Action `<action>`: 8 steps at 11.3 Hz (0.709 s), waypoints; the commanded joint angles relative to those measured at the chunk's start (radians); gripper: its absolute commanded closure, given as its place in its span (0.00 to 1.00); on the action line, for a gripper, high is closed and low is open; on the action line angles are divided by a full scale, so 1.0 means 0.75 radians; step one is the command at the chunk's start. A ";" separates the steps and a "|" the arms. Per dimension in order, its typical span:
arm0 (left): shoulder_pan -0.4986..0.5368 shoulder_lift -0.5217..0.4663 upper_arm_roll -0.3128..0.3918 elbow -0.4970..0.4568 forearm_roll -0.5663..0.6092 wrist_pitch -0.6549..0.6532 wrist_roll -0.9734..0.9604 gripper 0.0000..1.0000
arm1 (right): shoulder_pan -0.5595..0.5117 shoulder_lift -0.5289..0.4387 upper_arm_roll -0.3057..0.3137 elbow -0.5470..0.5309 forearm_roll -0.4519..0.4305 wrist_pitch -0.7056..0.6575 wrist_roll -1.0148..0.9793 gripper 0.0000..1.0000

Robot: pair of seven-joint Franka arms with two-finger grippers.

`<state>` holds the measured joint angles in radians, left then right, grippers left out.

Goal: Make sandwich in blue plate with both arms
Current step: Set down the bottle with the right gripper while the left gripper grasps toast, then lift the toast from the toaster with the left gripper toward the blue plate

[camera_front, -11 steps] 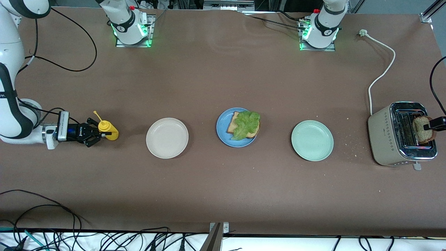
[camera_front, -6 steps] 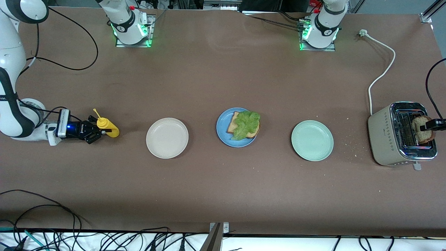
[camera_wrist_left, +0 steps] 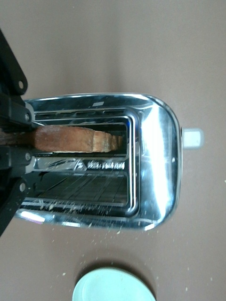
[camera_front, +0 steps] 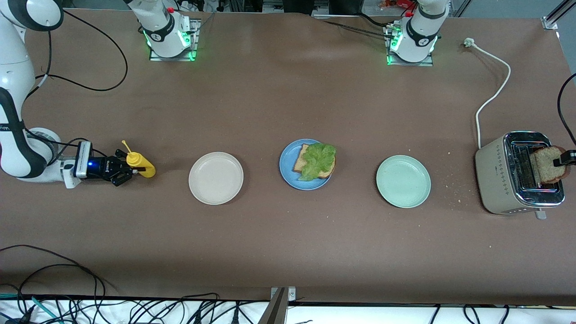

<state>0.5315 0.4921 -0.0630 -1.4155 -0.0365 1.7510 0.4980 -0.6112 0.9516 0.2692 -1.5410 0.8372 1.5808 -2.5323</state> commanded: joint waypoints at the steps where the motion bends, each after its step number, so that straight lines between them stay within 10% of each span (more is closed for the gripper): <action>1: -0.023 -0.173 -0.079 0.016 0.036 -0.172 0.009 1.00 | -0.022 0.018 0.017 -0.003 0.027 -0.026 0.006 0.77; 3: -0.036 -0.265 -0.232 0.028 0.075 -0.264 0.005 1.00 | -0.022 0.020 0.017 -0.001 0.027 -0.030 0.032 0.56; 4: -0.042 -0.284 -0.312 0.040 0.093 -0.293 -0.003 1.00 | -0.022 0.020 0.017 0.001 0.025 -0.034 0.050 0.30; 8: -0.093 -0.221 -0.586 -0.019 0.063 -0.322 -0.132 1.00 | -0.032 0.020 0.003 0.026 0.005 -0.054 0.136 0.00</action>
<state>0.4875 0.2795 -0.4167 -1.3954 0.0048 1.5126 0.4592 -0.6138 0.9618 0.2687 -1.5407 0.8411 1.5716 -2.4755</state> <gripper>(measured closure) 0.912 0.181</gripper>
